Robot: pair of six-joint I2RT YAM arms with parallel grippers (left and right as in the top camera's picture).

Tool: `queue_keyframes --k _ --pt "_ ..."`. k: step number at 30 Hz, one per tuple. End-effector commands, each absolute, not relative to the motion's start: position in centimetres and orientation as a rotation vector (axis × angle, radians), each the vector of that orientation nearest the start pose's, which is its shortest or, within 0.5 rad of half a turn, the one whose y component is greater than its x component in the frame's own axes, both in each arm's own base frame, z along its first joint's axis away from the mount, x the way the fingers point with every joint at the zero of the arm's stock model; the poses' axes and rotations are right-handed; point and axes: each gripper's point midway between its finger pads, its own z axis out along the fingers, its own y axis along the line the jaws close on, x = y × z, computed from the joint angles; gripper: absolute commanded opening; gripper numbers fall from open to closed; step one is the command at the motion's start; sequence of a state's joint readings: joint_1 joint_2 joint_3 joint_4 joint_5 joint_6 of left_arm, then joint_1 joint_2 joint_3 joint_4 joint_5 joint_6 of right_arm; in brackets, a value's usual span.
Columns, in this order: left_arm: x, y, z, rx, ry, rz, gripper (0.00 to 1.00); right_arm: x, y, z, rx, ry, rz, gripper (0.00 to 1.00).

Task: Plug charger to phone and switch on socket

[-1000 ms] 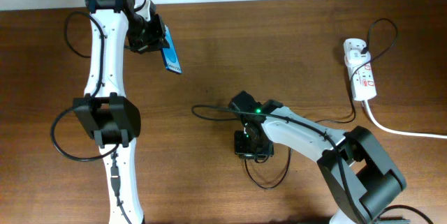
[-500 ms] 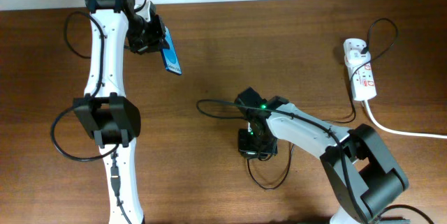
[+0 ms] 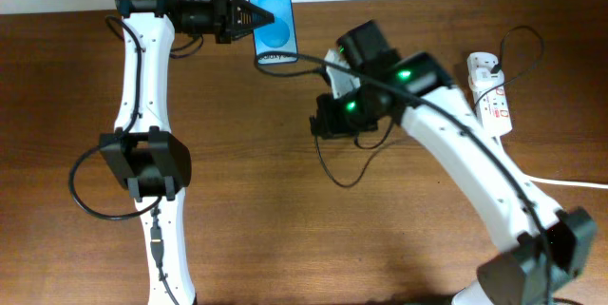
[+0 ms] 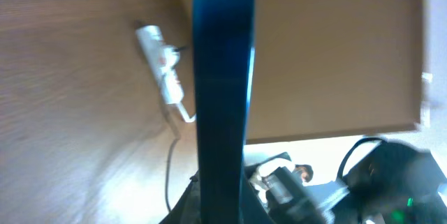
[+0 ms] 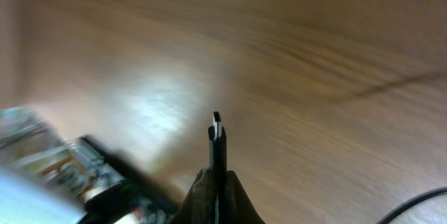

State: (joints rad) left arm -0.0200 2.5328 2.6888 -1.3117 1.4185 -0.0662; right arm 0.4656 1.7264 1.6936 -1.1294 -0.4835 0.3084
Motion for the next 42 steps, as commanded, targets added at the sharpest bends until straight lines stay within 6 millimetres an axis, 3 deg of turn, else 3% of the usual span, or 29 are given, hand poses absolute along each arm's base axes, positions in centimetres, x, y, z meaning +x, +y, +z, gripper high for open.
queue_keyframes --k 1,6,8,10,11,13,15,19,27,29,42 --pt "48.6 -18.1 32.0 0.46 1.979 -1.994 0.0 30.9 26.2 26.2 -0.544 2.637 1.041 0.04" --pt "48.4 -18.7 32.0 0.379 2.044 -2.062 0.0 33.0 28.4 29.0 -0.583 2.443 1.154 0.04" --pt "48.4 -18.7 32.0 0.368 2.051 -2.069 0.0 34.4 27.7 27.9 -0.44 2.503 1.074 0.04" --pt "48.4 -18.6 32.0 0.367 2.051 -2.068 0.0 35.0 27.9 26.1 -0.42 2.545 1.062 0.04" --pt "48.3 -18.7 32.0 0.368 2.051 -2.069 0.0 34.9 28.6 25.1 -0.435 2.568 1.122 0.04" --pt "48.4 -18.7 32.0 0.368 2.051 -2.069 0.0 35.7 29.6 25.5 -0.472 2.509 1.287 0.04" --pt "48.3 -18.7 32.1 0.368 2.051 -2.069 0.0 37.5 28.2 25.0 -0.368 2.516 1.346 0.04" --pt "48.3 -18.7 32.1 0.369 2.05 -2.068 0.0 37.5 29.4 26.9 -0.473 2.378 1.554 0.04" --pt "48.3 -18.7 32.1 0.344 2.066 -2.083 0.0 38.8 29.7 24.8 -0.369 2.444 1.572 0.04" --pt "48.4 -18.7 32.1 0.358 2.057 -2.074 0.0 38.0 30.4 26.6 -0.466 2.351 1.699 0.04" --pt "48.4 -18.7 32.1 0.358 2.058 -2.075 0.0 39.3 29.3 24.6 -0.364 2.43 1.577 0.04"
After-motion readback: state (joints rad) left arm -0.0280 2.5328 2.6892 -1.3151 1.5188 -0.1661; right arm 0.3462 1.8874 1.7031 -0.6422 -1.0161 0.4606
